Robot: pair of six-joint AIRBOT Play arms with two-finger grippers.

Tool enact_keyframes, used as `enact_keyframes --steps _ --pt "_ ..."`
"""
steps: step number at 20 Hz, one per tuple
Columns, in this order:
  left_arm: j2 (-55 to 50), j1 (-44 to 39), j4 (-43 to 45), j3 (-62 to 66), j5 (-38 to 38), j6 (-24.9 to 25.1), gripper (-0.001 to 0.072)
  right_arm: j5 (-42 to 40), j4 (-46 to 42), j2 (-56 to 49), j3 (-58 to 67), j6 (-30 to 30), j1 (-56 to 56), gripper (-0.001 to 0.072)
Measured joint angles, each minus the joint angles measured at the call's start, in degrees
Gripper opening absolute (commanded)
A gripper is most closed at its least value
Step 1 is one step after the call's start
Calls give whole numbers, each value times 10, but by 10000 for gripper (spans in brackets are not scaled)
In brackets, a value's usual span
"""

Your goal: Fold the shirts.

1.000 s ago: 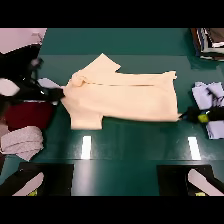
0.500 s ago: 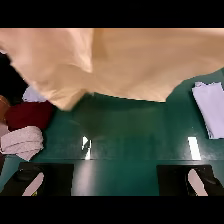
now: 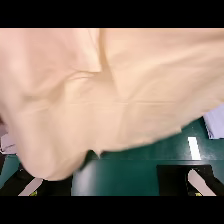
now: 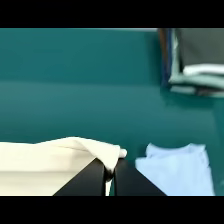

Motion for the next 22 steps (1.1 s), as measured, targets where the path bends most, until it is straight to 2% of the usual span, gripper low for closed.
enact_keyframes --steps 4,7,12,17,19,22 --pt "-113 0 -5 -96 -25 7 26 16 -41 -103 -72 4 56 18" --pt "-221 0 -8 -144 -17 21 26 13 -63 -200 -113 5 85 18" --pt "-388 0 -13 -131 95 41 26 -38 -71 -367 -69 14 106 18" --pt "-469 0 -12 -57 174 57 26 -74 -71 -459 34 30 115 18" --pt "-478 4 -11 -30 163 60 25 -79 -71 -467 46 31 116 18" --pt "-485 11 -1 -12 87 61 25 -82 -74 -446 9 33 118 17"
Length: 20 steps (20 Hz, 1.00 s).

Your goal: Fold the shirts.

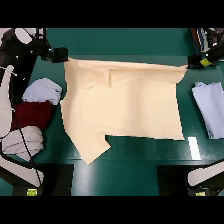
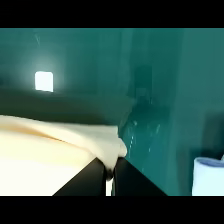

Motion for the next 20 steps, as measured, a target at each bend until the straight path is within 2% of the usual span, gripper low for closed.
enact_keyframes --steps 4,9,10,11,12,16,20 --pt "-3 -2 22 -40 -66 -7 25 -39 -4 64 -139 1 3 18" --pt "-4 -16 31 -131 -73 -11 43 -102 -2 132 -316 2 13 23" --pt "-4 -17 32 -142 -75 -12 291 -109 2 142 -339 2 14 113" --pt "-4 -18 36 -151 -80 -13 412 -117 9 150 -358 2 14 328" --pt "-4 -18 38 -157 -84 -14 407 -119 16 155 -371 1 13 389" --pt "26 -20 51 -182 -108 -15 407 -92 56 187 -397 -7 -10 389" --pt "135 -19 71 -290 -106 -15 407 -45 72 257 -428 -24 -46 388"
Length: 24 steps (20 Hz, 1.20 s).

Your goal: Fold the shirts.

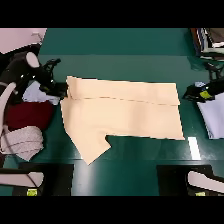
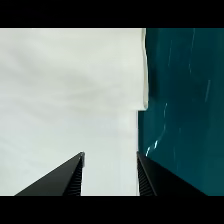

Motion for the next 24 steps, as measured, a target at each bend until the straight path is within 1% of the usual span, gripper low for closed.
enact_keyframes --steps 4,8,12,17,18,19,20,24 --pt "155 0 -16 -199 32 -16 407 21 5 76 -50 -12 -22 388" --pt "281 0 -67 -379 69 -45 407 25 13 117 -81 -18 -24 388" --pt "335 0 -138 -487 111 -53 407 21 40 129 -89 -25 -16 388" --pt "351 0 -217 -541 176 -29 405 17 56 133 -92 -29 0 388" --pt "352 0 -226 -546 186 -25 378 17 57 133 -92 -30 1 388" --pt "353 0 -233 -550 193 -24 182 17 60 133 -92 -30 3 388" --pt "353 -1 -234 -554 198 -21 29 19 61 133 -92 -30 3 388" --pt "354 0 -243 -556 205 -8 24 47 62 134 -101 -30 -26 388"
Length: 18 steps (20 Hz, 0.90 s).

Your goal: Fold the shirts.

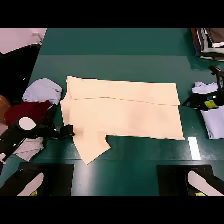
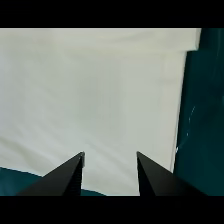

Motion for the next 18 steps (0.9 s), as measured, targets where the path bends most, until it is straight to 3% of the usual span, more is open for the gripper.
enact_keyframes --steps 2,3,4,6,8,10,11,12,16,18 --pt "4 0 6 12 -18 5 24 24 -7 0 -28 0 -40 392" --pt "9 0 12 19 -28 6 24 33 -16 0 -50 0 -63 516" --pt "14 0 16 26 -37 8 24 42 -26 0 -77 0 -91 566" --pt "21 0 24 35 -49 9 25 44 -30 0 -136 0 -142 545" --pt "25 0 28 40 -56 10 25 34 -20 0 -188 -2 -178 478" --pt "27 0 30 43 -59 11 25 19 -7 -2 -228 -3 -194 475" --pt "27 0 32 44 -60 11 25 12 1 -6 -242 -3 -195 427" --pt "28 0 32 44 -60 11 25 5 8 -11 -250 -3 -189 425" --pt "29 0 38 46 -64 12 24 -31 26 -21 -262 -4 -143 30" --pt "31 0 57 52 -88 14 23 -47 20 -11 -255 -4 -118 20"
